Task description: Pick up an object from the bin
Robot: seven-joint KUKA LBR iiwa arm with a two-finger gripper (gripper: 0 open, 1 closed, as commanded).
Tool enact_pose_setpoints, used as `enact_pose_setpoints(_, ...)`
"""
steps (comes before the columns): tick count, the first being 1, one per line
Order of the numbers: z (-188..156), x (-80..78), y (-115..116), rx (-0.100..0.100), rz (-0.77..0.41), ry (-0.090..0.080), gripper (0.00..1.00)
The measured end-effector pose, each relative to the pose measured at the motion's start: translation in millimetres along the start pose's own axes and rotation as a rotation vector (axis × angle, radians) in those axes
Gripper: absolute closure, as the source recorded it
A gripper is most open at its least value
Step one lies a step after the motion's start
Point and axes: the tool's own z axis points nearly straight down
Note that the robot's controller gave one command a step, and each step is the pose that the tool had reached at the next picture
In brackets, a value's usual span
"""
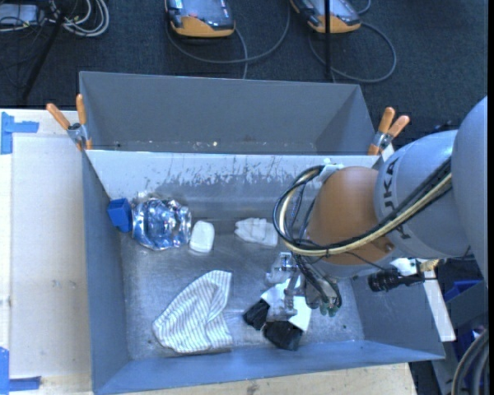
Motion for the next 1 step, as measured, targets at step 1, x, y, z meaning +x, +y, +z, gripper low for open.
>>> enact_pose_setpoints(1,-207.3,-30.7,3.9,0.003,-0.199,-0.01,1.0)
